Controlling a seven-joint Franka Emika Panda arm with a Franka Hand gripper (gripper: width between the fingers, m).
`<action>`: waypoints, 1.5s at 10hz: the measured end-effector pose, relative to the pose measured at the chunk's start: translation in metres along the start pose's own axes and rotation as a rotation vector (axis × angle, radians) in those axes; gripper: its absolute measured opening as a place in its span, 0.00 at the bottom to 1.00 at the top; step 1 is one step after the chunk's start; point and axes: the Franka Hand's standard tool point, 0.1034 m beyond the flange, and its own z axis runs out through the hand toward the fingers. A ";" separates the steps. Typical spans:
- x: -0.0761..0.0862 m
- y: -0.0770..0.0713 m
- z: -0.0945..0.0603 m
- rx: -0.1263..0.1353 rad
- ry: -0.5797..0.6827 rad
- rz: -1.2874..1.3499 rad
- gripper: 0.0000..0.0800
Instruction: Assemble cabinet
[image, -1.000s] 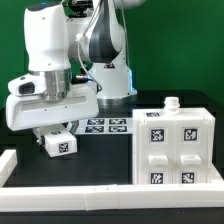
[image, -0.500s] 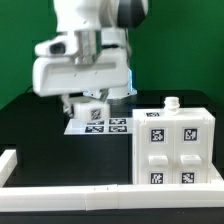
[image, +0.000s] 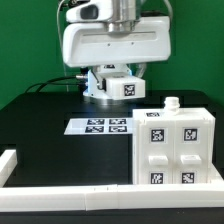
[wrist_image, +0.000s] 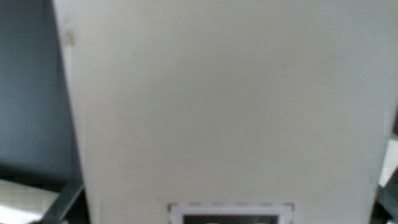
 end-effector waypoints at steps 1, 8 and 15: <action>-0.002 0.000 0.002 0.002 -0.002 -0.004 0.68; 0.046 -0.017 -0.023 0.006 0.027 -0.006 0.68; 0.084 -0.028 -0.025 0.010 0.053 -0.024 0.68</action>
Offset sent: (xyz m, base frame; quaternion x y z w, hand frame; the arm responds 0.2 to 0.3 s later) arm 0.0000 0.0000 0.0000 0.0000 0.0000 0.0000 1.0000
